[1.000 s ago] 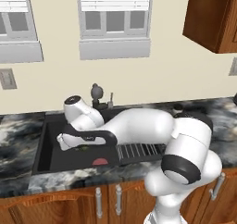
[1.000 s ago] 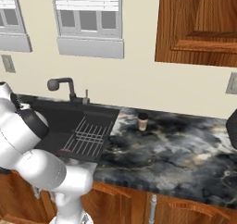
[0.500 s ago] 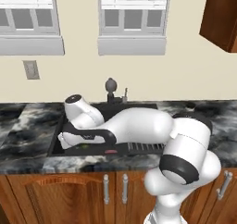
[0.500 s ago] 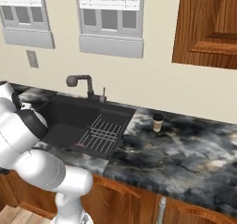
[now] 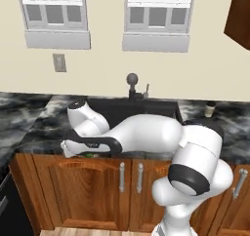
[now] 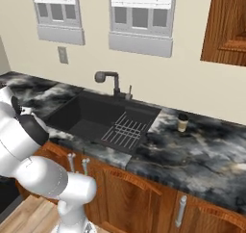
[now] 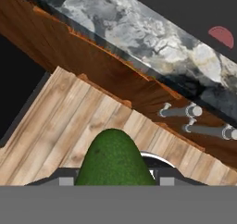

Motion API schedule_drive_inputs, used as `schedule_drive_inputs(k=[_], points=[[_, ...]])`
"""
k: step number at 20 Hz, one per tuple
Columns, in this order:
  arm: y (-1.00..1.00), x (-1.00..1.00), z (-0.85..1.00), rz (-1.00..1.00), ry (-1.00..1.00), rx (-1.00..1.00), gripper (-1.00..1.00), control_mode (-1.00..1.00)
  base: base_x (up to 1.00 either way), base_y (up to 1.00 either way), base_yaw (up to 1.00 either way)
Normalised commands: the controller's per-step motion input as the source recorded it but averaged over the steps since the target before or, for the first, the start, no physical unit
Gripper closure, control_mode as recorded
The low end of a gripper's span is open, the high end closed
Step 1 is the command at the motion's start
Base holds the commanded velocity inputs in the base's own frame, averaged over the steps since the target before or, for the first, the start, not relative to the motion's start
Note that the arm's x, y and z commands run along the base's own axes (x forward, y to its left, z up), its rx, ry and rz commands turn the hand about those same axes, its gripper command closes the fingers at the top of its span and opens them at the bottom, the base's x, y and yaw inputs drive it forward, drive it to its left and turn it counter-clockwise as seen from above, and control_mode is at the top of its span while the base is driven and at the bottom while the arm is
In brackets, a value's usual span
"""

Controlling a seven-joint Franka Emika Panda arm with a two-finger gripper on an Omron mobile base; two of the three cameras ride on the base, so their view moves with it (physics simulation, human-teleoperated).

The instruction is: Turn on the sink faucet. Then move the avocado from the counter to the sink. Turn off the sink. Move the vegetable from the sink to the pot next to the stove. Finally move the pot to the rear left burner.

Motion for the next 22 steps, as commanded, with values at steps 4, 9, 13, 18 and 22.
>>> schedule_drive_inputs(k=[4, 9, 13, 18, 22], points=[[0.0, 0.0, 0.0, 0.0, 0.0, 0.0, 1.0, 1.0, -0.48, 0.35, 0.21], [0.0, 0.0, 0.0, 0.0, 0.0, 0.0, 1.0, 1.0, -0.51, 0.32, 0.23], [0.0, 0.0, 0.0, 0.0, 0.0, 0.0, 1.0, 1.0, -0.46, 0.39, 0.23], [0.0, 0.0, 0.0, 0.0, 0.0, 0.0, 1.0, 1.0, -0.41, 0.46, 0.24], [0.0, 0.0, 0.0, 0.0, 0.0, 0.0, 1.0, 1.0, -0.38, 0.46, 0.24]])
